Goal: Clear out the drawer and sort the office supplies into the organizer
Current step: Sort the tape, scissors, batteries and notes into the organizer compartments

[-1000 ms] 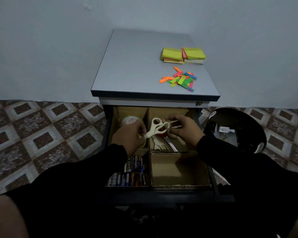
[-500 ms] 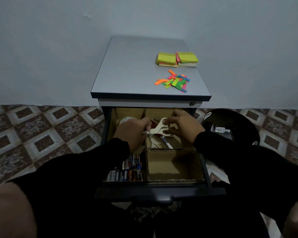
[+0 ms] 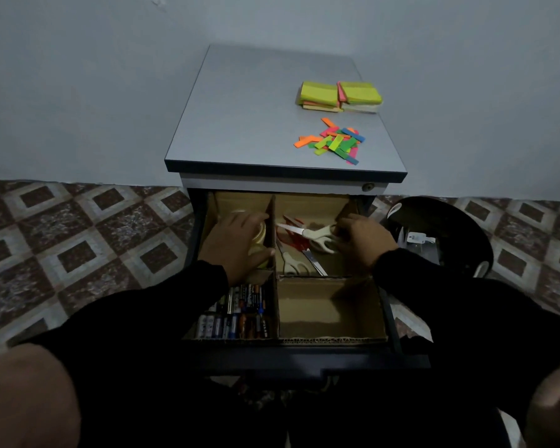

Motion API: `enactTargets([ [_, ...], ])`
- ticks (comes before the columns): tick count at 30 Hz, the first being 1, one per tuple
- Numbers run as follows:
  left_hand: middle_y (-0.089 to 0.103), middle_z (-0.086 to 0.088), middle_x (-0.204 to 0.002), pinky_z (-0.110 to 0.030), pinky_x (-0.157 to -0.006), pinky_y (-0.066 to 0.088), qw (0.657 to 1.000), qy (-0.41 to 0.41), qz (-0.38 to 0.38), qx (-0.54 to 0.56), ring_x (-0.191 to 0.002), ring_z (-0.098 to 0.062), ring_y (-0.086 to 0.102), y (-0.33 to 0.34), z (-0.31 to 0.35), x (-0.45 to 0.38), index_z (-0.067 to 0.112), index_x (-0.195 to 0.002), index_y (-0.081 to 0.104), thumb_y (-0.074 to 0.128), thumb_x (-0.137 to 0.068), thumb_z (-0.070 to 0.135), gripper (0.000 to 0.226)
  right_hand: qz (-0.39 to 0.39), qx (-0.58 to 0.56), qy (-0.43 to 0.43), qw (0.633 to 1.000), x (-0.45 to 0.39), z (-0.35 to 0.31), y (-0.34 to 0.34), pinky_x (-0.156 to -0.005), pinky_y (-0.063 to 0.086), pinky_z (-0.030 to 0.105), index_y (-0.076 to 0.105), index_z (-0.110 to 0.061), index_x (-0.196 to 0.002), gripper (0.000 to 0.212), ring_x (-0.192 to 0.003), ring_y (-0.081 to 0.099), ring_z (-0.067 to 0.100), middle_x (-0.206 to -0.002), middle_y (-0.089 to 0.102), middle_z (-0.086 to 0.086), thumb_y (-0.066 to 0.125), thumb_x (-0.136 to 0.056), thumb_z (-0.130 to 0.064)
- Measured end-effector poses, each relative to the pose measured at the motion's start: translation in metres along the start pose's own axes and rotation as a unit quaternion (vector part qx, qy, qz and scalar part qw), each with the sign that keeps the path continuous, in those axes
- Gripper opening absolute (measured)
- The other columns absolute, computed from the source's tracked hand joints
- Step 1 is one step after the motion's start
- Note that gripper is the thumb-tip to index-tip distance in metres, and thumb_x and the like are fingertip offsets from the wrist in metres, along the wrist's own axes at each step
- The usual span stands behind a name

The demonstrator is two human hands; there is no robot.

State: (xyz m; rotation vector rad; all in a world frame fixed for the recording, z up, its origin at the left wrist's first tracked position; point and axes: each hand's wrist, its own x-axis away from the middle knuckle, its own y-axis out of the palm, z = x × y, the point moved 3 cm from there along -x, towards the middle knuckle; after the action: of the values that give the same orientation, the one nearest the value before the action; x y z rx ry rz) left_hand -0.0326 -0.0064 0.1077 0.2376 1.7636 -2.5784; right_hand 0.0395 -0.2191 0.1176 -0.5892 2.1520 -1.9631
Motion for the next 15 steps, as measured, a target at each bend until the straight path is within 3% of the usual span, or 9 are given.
enactTargets([
  [4, 0.054, -0.012, -0.131, -0.044, -0.103, 0.037, 0.999, -0.014, -0.026, -0.030, -0.122, -0.032, 0.048, 0.015, -0.022, 0.006, 0.011, -0.129, 0.052, 0.033, -0.072, 0.066, 0.081, -0.025, 0.004, 0.037, 0.999, -0.005, 0.005, 0.014, -0.084, 0.042, 0.033, 0.054, -0.010, -0.113, 0.033, -0.105, 0.053, 0.027, -0.116, 0.055, 0.012, 0.052, -0.093, -0.035],
  [15, 0.031, -0.004, -0.151, -0.045, -0.117, 0.002, 0.997, 0.001, -0.036, -0.069, -0.141, -0.022, 0.023, 0.038, -0.045, 0.010, 0.019, -0.145, 0.031, 0.020, -0.069, 0.079, 0.097, -0.082, -0.036, 0.098, 0.991, -0.026, -0.008, 0.047, -0.082, 0.047, 0.035, 0.059, -0.007, -0.113, 0.042, -0.102, 0.058, 0.031, -0.114, 0.060, 0.015, 0.056, -0.089, -0.042],
])
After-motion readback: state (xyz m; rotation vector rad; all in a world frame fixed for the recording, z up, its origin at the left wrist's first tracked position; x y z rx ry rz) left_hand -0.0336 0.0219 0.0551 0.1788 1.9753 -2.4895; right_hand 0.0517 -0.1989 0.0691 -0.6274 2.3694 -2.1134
